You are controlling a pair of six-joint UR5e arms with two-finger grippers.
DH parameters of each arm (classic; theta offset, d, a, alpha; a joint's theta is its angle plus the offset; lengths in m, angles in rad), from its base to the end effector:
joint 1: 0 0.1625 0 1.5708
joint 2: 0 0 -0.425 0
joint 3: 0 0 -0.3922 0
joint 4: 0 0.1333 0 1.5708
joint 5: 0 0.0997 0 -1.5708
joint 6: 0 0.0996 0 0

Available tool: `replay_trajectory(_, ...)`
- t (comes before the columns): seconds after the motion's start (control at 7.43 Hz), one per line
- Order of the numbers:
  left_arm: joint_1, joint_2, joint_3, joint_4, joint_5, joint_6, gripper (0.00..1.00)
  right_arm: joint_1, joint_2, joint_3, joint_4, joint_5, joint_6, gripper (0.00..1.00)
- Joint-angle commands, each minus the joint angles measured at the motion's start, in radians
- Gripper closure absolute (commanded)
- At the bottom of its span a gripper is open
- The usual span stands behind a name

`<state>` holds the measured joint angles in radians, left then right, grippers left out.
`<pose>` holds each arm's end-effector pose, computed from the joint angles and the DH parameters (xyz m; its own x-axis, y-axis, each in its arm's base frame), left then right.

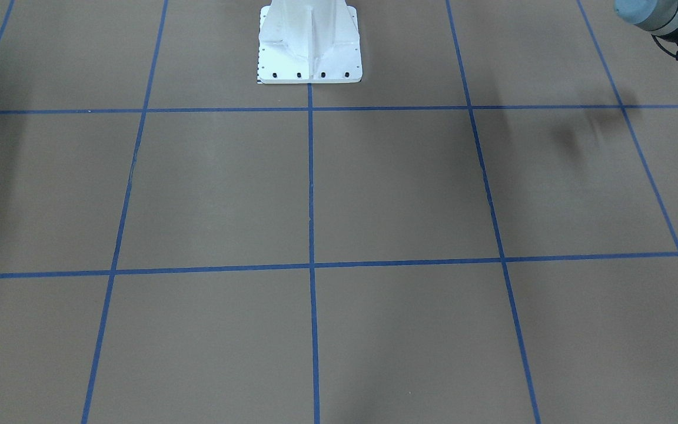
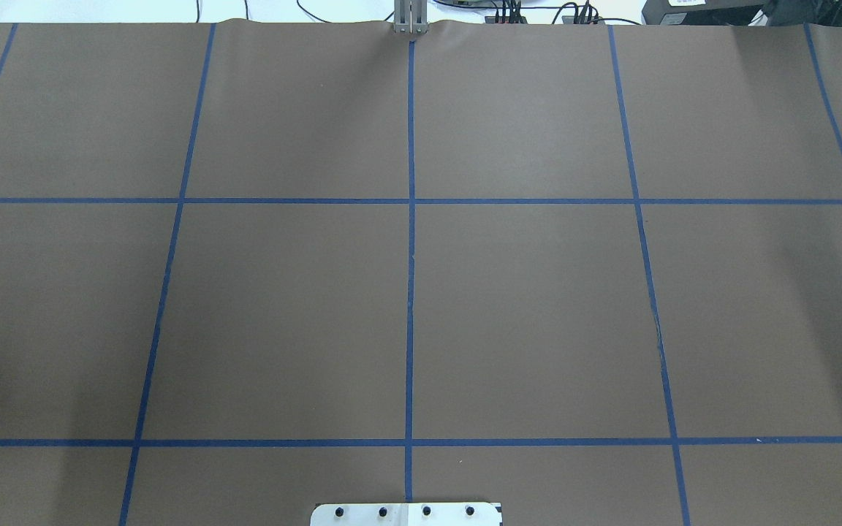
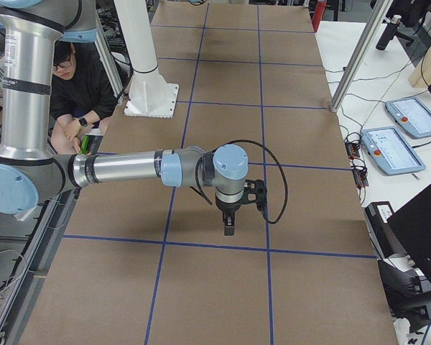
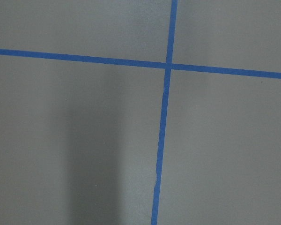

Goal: Place and press bell with both arms
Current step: 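Carry the held bell with the left gripper toward the table centre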

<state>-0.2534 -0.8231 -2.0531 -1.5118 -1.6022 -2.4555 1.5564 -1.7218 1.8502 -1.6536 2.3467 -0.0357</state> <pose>0.1148 -0.1642 0.7031 0.3799 -0.8972 0.2249 0.8748 0.4275 0.2278 0.0574 -0.4287 0.5989 0.7123 -0.0778 0.6976 0.0398 0.9967 0.0705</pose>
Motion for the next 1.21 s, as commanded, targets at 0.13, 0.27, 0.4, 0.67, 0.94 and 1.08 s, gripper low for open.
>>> replay_trajectory(0.13,-0.340,-0.443,-0.007,0.340,0.174,0.369,1.00,-0.002,0.001,-0.002,0.000,-0.001,0.000,0.00)
replay_trajectory(0.27,-0.428,-0.609,0.005,0.431,0.238,0.473,1.00,-0.004,0.001,-0.003,-0.002,-0.001,0.000,0.00)
replay_trajectory(0.4,-0.444,-0.646,0.020,0.441,0.248,0.519,1.00,-0.006,0.001,-0.006,-0.002,-0.003,0.000,0.00)
replay_trajectory(0.67,-0.481,-0.810,0.068,0.438,0.381,0.759,1.00,-0.006,0.001,-0.008,-0.003,-0.013,0.002,0.00)
replay_trajectory(0.94,-0.486,-0.956,0.148,0.315,0.465,0.878,1.00,-0.006,0.001,-0.012,-0.005,-0.014,0.008,0.00)
replay_trajectory(1.08,-0.484,-0.964,0.168,0.186,0.482,0.938,1.00,-0.006,0.001,-0.014,-0.005,-0.015,0.010,0.00)
